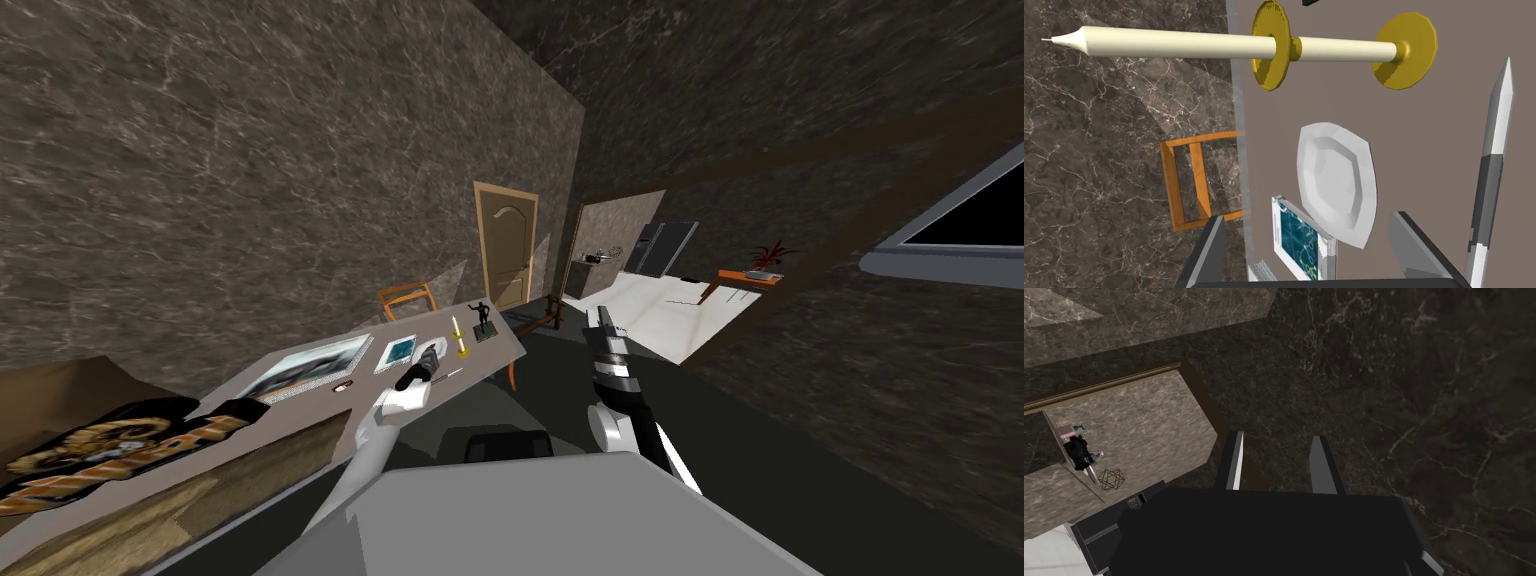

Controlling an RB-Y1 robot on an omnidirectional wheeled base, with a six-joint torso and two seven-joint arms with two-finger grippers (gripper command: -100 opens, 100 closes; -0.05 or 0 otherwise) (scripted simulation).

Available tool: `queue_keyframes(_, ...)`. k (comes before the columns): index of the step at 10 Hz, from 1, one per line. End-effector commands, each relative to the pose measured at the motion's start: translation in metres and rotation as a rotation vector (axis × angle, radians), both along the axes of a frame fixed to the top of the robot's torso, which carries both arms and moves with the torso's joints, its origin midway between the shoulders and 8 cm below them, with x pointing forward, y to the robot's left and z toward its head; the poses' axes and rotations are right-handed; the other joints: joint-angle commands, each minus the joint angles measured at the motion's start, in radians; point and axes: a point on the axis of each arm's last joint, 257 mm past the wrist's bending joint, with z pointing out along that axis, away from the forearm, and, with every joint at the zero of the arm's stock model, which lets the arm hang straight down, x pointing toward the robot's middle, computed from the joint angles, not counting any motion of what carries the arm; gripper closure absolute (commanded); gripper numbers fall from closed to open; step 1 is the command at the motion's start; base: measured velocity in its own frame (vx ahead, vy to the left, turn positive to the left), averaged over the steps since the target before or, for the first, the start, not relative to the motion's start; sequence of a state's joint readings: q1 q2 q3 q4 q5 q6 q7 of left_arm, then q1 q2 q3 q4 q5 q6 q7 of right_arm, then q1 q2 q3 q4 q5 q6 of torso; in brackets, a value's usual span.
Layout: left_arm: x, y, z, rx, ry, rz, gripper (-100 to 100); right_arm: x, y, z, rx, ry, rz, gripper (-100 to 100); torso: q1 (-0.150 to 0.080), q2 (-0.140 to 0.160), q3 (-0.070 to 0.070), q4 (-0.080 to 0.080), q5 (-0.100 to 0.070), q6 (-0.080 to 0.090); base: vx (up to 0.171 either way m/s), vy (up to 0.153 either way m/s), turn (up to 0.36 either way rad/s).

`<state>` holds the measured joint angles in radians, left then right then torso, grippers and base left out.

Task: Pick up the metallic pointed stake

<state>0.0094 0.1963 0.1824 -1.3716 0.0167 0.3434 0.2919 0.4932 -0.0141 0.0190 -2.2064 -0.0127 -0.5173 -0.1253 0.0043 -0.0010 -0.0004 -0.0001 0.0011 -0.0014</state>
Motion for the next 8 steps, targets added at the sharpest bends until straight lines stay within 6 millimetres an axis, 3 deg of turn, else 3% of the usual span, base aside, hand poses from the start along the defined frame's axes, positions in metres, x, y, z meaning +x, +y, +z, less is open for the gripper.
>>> queue_keyframes(1,-0.003,0.001,-0.010,-0.006,0.021,0.006,-100,0.000,0.000,0.000,0.000,0.000,0.000,0,0.000,0.000,0.000,0.000,0.000,0.000,-0.016,0.013,0.039)
queue_keyframes(7,-0.028,0.031,-0.071,-0.088,0.225,0.113,-100,0.000,0.000,0.000,0.000,0.000,0.000,0,0.000,-0.001,-0.001,0.000,0.000,0.001,-0.032,0.032,-0.210)
queue_keyframes(8,-0.040,0.031,-0.087,-0.096,0.268,0.123,-100,0.000,0.000,0.000,0.000,0.000,0.000,0,0.001,-0.001,-0.001,0.000,0.000,0.001,-0.030,0.040,-0.082)
